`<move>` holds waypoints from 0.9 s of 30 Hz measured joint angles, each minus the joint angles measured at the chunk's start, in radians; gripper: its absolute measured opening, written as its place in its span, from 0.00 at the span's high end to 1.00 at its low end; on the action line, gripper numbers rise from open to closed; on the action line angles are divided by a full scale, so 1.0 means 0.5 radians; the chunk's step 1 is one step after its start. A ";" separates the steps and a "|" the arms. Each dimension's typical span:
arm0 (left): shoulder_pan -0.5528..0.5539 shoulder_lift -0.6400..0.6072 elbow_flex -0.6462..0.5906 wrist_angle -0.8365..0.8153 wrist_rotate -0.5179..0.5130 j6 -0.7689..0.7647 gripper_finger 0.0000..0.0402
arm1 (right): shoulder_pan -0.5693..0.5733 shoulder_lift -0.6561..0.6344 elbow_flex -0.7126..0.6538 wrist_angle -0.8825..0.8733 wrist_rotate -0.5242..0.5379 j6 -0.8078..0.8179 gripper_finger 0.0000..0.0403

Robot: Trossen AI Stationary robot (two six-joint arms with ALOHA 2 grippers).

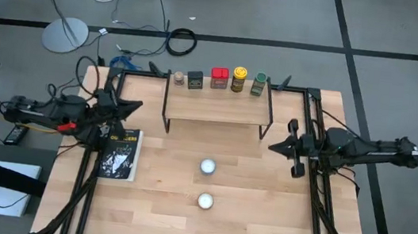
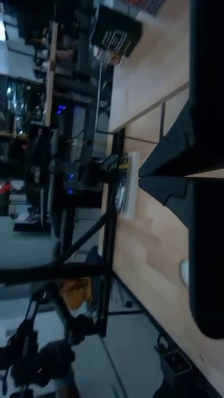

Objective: Shelf spices
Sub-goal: Return to Home Position

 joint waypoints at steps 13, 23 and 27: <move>-0.001 0.000 -0.473 0.583 0.176 0.046 1.00 | -0.001 -0.196 -0.073 -0.050 -0.022 -0.076 1.00; -0.001 -0.211 -0.489 0.501 0.189 0.124 1.00 | -0.001 -0.581 -0.073 -0.395 0.119 -0.069 1.00; -0.001 -0.384 -0.489 0.347 0.190 0.123 1.00 | -0.001 -0.653 -0.073 -0.412 0.121 -0.069 1.00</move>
